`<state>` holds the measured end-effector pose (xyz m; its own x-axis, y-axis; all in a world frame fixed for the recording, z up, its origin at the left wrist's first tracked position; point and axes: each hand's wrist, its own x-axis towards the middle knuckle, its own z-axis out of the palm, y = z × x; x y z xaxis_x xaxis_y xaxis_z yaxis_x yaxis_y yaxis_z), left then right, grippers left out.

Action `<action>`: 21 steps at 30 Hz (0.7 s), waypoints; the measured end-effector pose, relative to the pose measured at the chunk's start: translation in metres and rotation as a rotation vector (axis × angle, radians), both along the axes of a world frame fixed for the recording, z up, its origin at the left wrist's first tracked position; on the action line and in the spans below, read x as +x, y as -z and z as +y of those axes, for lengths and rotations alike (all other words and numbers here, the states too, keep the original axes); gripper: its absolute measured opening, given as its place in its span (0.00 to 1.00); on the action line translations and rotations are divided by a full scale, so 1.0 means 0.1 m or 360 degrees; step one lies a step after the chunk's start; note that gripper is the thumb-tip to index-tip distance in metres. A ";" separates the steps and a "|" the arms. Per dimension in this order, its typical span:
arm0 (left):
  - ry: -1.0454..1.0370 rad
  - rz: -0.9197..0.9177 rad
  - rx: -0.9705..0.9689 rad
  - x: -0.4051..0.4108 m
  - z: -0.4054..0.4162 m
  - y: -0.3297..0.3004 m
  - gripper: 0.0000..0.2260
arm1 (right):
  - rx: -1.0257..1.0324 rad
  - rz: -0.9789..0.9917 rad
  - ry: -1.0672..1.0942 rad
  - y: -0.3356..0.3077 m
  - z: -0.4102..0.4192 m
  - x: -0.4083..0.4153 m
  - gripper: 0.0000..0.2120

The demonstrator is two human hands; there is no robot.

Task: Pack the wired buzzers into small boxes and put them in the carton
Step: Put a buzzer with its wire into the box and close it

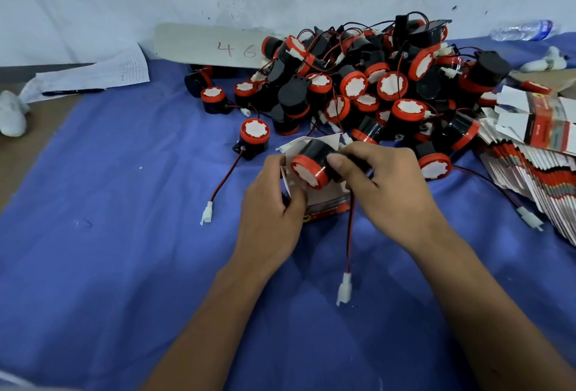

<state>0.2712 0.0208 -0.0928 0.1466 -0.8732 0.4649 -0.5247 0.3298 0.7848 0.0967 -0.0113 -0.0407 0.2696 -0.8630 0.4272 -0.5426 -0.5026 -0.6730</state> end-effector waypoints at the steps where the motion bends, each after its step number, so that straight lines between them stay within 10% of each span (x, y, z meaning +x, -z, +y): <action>1: 0.0019 0.0011 0.0024 0.00 0.00 0.00 0.07 | 0.0000 0.0006 0.0031 0.00 -0.01 0.00 0.15; 14: 0.0415 0.0223 0.0319 0.20 0.02 -0.12 0.23 | 0.0180 -0.0105 -0.0267 -0.02 -0.01 -0.04 0.15; 21: 0.0452 0.0191 0.0305 0.18 0.05 -0.11 0.23 | 0.0282 0.0329 -0.0249 0.00 -0.04 -0.10 0.15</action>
<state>0.2897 0.0254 -0.0820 -0.0709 -0.9565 0.2831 -0.3337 0.2902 0.8969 0.0863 -0.0153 -0.0405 0.4706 -0.8604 0.1959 -0.6024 -0.4754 -0.6411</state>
